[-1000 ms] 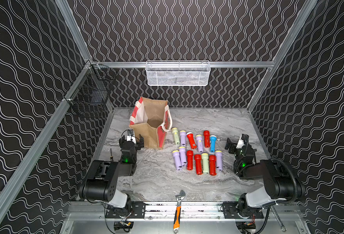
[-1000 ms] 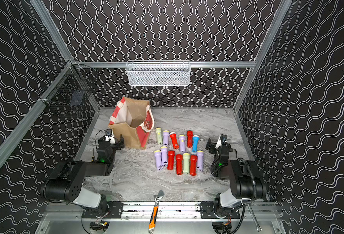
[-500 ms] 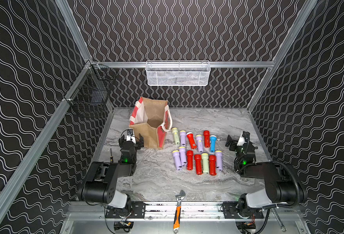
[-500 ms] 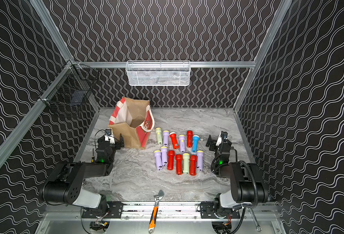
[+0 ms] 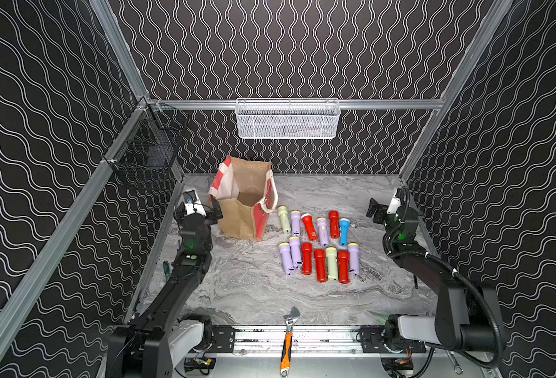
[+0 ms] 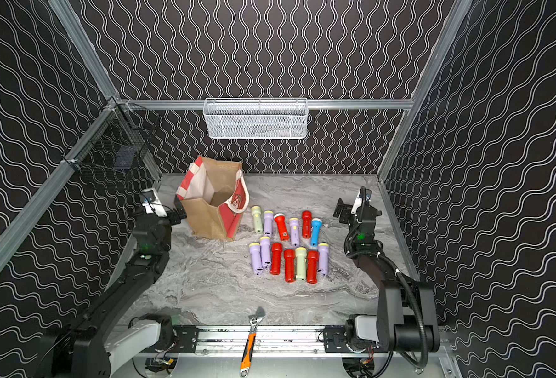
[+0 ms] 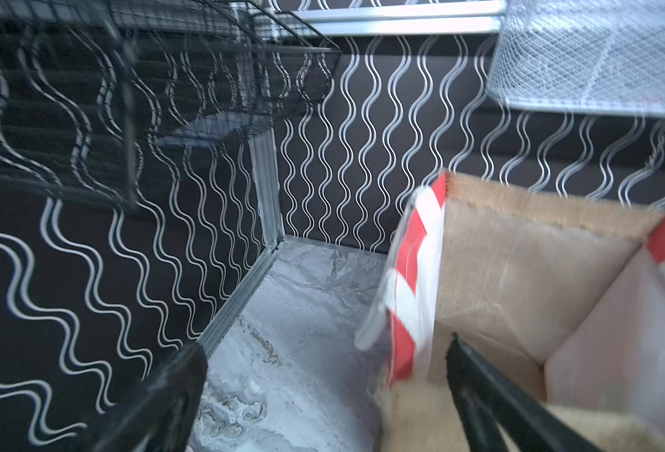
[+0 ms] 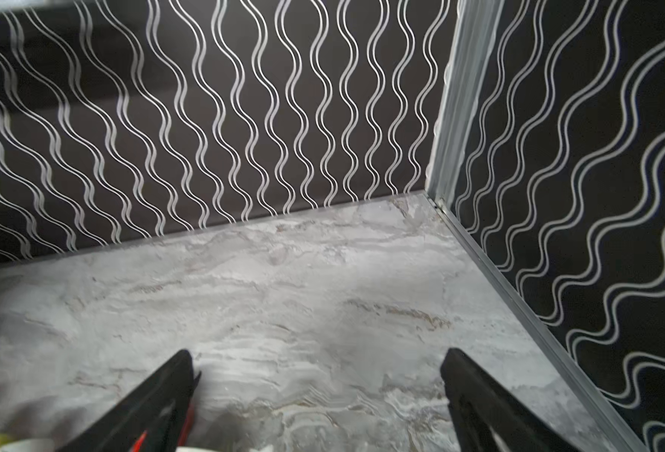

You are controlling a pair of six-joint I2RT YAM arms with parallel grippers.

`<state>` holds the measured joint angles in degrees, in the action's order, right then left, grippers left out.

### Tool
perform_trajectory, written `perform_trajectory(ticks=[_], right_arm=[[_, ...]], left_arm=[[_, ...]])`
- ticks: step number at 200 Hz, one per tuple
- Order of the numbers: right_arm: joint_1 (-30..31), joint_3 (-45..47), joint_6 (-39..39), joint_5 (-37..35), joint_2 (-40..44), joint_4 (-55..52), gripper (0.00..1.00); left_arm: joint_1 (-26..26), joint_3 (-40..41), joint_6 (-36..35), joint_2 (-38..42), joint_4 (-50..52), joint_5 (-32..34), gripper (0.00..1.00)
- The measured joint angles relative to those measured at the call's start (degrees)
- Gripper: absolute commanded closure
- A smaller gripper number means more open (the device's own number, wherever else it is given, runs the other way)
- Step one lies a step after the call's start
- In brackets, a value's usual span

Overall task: Put the flashlights into the tote bags
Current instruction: Move the canvas bag to the center of the board.

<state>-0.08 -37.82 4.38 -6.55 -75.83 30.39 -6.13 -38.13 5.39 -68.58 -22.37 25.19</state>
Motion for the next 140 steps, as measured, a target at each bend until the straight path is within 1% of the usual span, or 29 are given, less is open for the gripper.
perform_trajectory(ticks=[16,33,52,69,79,111,140], right_arm=[[1.14,-2.67,2.32,0.31,0.52,-3.45,0.0],[2.84,-6.12,4.28,0.96,0.26,-7.69,0.0],[5.55,-10.34,5.62,1.11,-0.87,-12.2,0.0],[7.87,-13.55,6.78,1.31,-1.88,-15.91,0.0],[8.98,-15.34,7.15,1.49,-2.43,-17.97,0.0],[11.78,-18.8,8.63,2.93,-3.04,-22.43,0.0],[13.25,-21.51,10.01,4.57,-3.76,-24.63,0.0]], left_arm=[[0.0,-7.89,1.29,-0.72,9.4,0.46,0.01],[0.0,-17.53,1.99,-3.78,20.24,0.0,0.01],[0.0,-29.55,2.08,-9.86,32.7,-1.99,0.02],[0.0,-40.39,0.96,-17.18,42.6,-4.61,0.05],[0.0,-45.9,0.11,-21.38,47.89,-5.62,0.05],[0.13,-58.66,-2.8,-32.54,60.57,-7.13,0.05],[1.11,-66.75,-5.44,-39.89,66.55,-9.7,0.05]])
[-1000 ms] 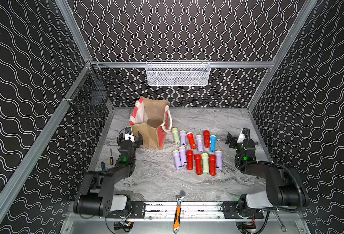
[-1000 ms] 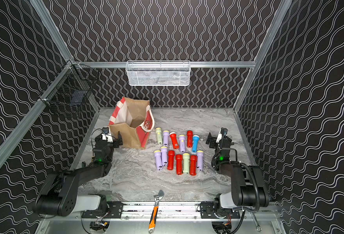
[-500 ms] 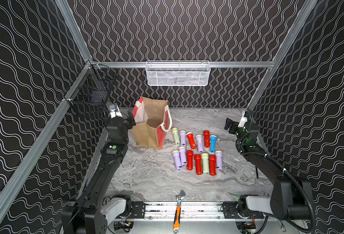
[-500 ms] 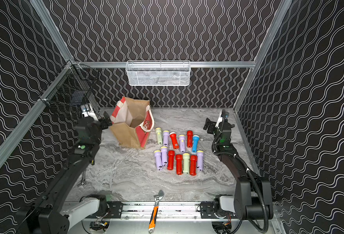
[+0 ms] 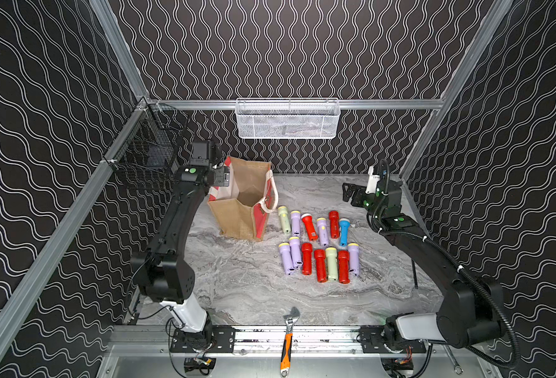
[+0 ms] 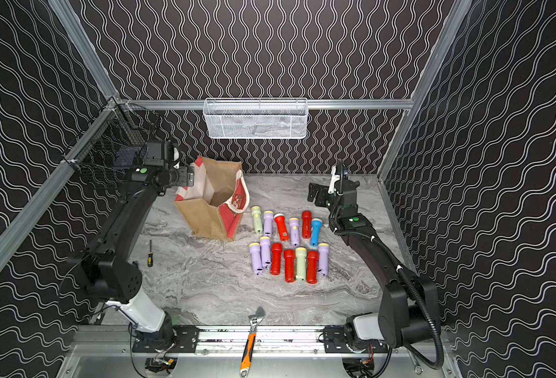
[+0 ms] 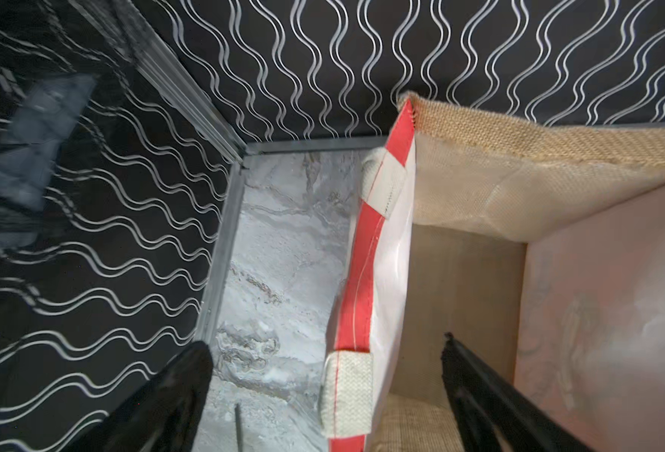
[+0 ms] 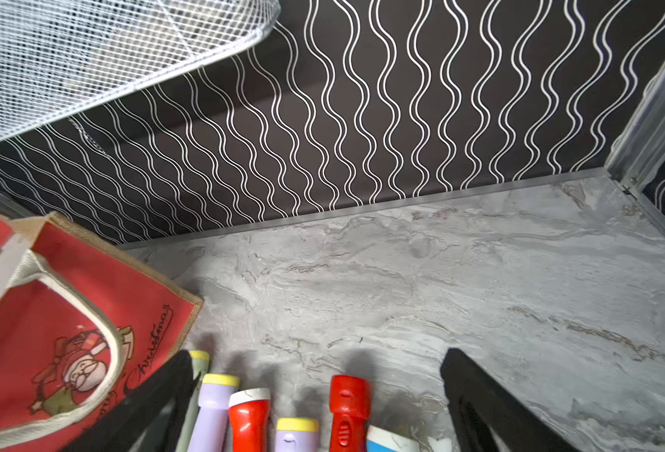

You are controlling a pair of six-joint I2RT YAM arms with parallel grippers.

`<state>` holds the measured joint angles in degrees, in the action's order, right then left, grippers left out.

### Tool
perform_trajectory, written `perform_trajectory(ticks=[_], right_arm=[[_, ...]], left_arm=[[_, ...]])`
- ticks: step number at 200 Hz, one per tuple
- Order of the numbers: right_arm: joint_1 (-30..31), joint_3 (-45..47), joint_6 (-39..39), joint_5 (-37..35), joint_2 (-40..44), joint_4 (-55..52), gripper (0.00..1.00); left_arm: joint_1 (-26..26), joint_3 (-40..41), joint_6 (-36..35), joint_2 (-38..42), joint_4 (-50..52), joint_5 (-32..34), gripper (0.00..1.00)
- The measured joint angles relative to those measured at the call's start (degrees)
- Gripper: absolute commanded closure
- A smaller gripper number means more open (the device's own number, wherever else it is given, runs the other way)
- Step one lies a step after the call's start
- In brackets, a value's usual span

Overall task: Put the flashlights into the tote bags
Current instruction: Move the canvas bag to the center of the board.

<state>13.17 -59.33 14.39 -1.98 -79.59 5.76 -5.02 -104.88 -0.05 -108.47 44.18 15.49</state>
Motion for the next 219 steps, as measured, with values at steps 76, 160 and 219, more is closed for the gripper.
perform_trajectory(ticks=[76,160,219], right_arm=[[6.36,-3.39,1.46,5.22,-2.8,-5.86,0.02],[10.93,-5.01,2.38,8.13,-4.68,-6.86,0.05],[14.56,-5.01,6.01,11.39,-4.68,-7.82,0.09]], left_arm=[[3.82,-8.15,-1.9,-11.63,9.62,-11.72,0.09],[8.15,-2.91,-1.79,-11.23,15.17,-19.08,0.86],[8.07,5.75,-3.08,-1.42,17.64,-20.11,0.99]])
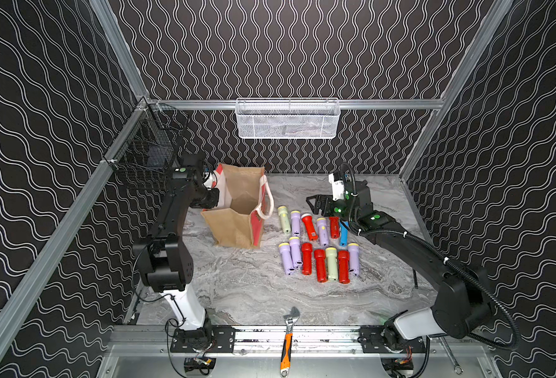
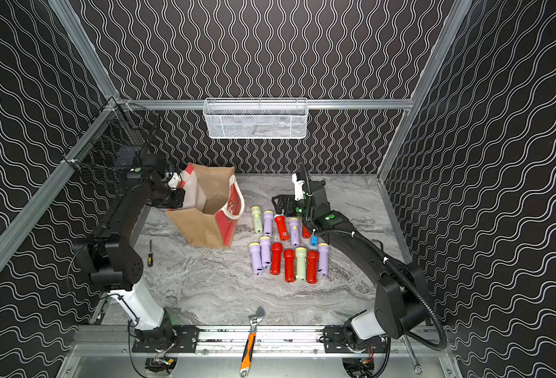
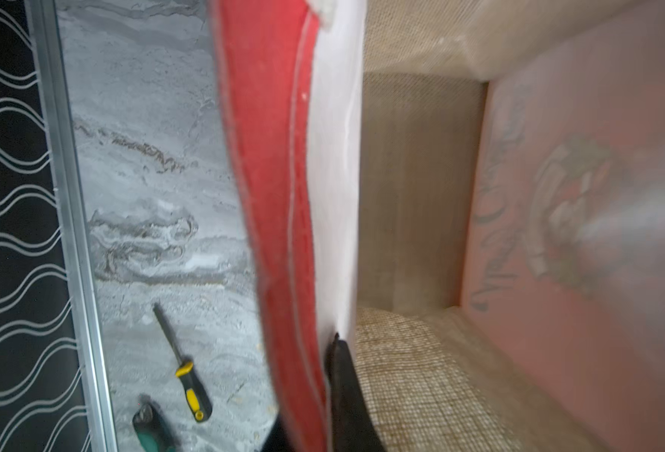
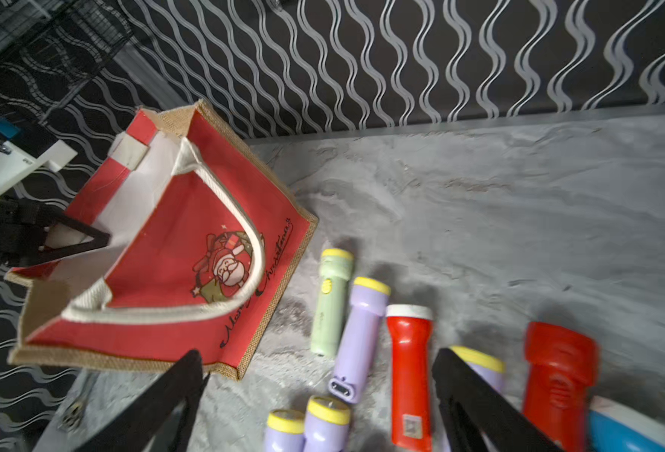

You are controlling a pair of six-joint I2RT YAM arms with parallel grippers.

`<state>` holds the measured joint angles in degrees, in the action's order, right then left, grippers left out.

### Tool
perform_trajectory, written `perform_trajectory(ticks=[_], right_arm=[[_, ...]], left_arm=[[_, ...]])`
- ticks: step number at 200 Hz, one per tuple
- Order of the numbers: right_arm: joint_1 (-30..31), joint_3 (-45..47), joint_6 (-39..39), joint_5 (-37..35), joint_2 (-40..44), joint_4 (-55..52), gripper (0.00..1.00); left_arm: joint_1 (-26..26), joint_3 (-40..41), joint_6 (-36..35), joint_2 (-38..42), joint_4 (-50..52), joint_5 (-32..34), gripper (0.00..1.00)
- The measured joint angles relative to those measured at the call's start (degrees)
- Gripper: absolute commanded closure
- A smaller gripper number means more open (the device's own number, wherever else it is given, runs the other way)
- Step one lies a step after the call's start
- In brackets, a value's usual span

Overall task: Put the flashlights into the tote bags
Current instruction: Move the canvas bag to the center of the board.

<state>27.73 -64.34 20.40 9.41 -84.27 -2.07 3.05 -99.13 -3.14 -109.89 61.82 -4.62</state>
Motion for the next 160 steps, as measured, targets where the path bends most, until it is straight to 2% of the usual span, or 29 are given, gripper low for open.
perform_trajectory(ticks=[107,141,160], right_arm=[[9.86,-2.49,2.14,3.3,-3.41,-9.05,0.17],[13.73,-2.86,2.32,2.58,-5.31,-12.26,0.2],[15.85,-2.86,2.71,1.29,-6.49,-14.6,0.22]], left_arm=[[-0.94,21.59,5.38,20.61,1.14,-0.26,0.93],[-1.29,24.3,7.5,24.79,2.23,3.06,0.86],[-1.29,25.09,8.9,25.92,2.38,4.2,0.79]])
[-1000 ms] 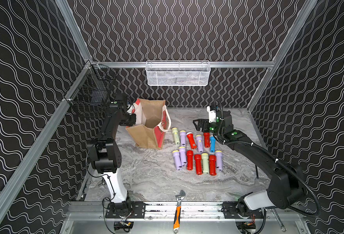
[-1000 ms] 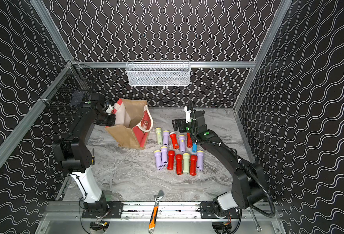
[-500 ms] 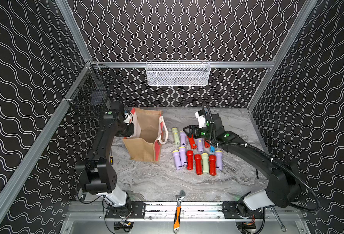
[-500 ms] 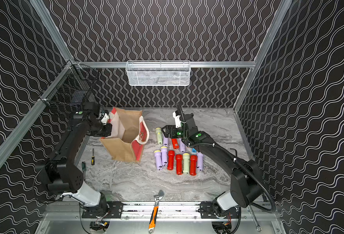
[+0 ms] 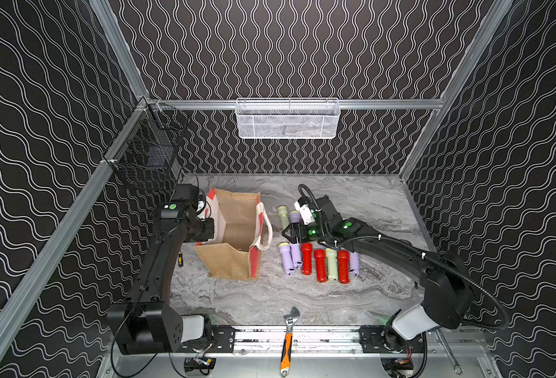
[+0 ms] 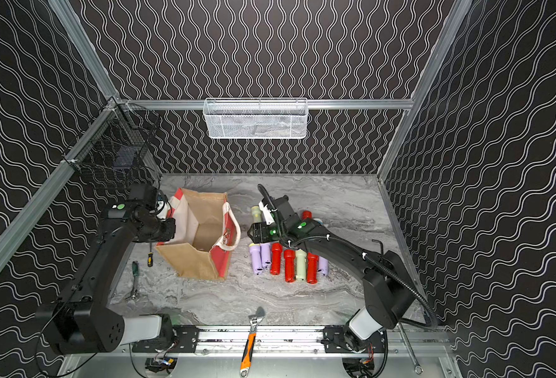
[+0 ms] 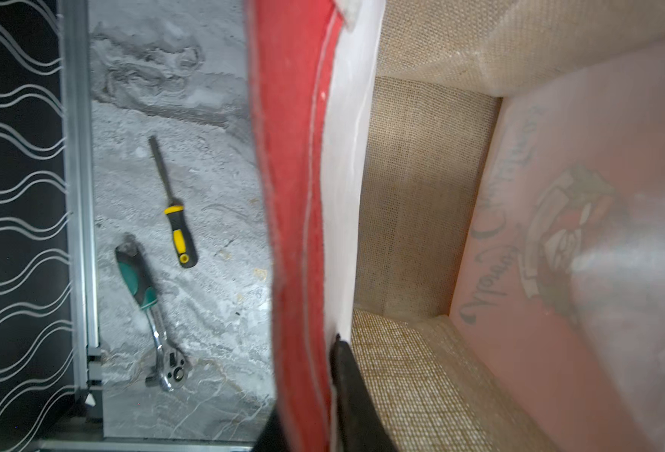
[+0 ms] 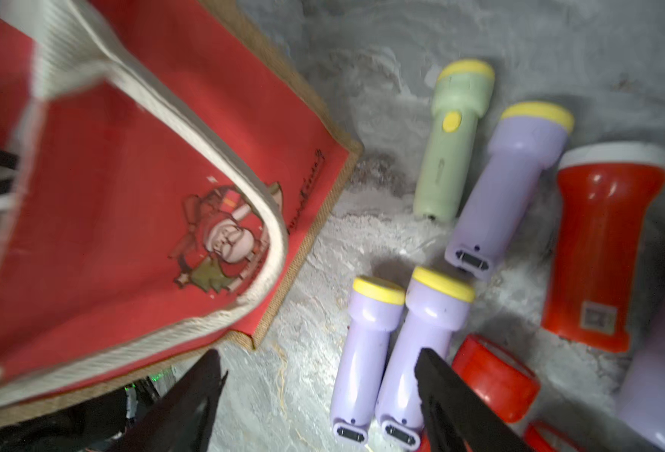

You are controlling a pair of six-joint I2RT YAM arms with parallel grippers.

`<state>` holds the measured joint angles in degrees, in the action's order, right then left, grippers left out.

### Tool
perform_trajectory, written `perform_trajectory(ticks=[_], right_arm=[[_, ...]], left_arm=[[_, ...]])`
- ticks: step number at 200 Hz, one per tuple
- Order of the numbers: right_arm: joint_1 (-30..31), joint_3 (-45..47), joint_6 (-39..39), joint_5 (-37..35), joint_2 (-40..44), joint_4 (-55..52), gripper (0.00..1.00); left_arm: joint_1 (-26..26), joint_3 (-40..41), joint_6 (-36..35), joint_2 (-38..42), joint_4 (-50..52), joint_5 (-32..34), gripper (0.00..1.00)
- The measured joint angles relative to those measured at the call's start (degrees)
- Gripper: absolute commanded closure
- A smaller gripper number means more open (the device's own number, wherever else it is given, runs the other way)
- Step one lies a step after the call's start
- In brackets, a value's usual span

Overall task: Put the flashlights into the tote bags
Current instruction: Move the canvas bag to the center of the board, then pick up the flashlight from the center of the board.

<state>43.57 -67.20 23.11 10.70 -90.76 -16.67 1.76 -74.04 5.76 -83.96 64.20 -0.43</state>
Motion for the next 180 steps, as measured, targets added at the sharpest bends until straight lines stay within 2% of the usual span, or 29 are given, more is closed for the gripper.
perform_trajectory(ticks=[20,30,65,114,141,180], right_arm=[[2.08,0.37,0.37,-1.22,-1.16,-1.68,0.22],[2.91,0.61,0.39,-1.57,-1.81,-2.62,0.22],[5.57,0.04,0.35,-3.63,-5.75,-5.53,0.24],[7.87,-3.23,0.22,-6.19,-11.67,-8.26,0.25],[8.04,-3.65,0.37,-7.63,-13.22,-9.73,0.25],[8.07,-4.63,0.44,-8.68,-15.1,-9.99,0.28]], left_arm=[[0.0,1.73,1.2,1.07,-0.24,0.09,0.68],[0.0,2.84,1.66,1.64,-0.44,0.42,0.58],[0.0,6.14,3.06,4.09,-1.99,-0.31,0.4],[0.28,5.92,4.79,9.09,-3.89,-1.29,0.36],[0.66,5.22,4.85,10.03,-4.52,-1.62,0.3],[2.56,4.72,5.42,12.11,-5.2,-2.71,0.3]])
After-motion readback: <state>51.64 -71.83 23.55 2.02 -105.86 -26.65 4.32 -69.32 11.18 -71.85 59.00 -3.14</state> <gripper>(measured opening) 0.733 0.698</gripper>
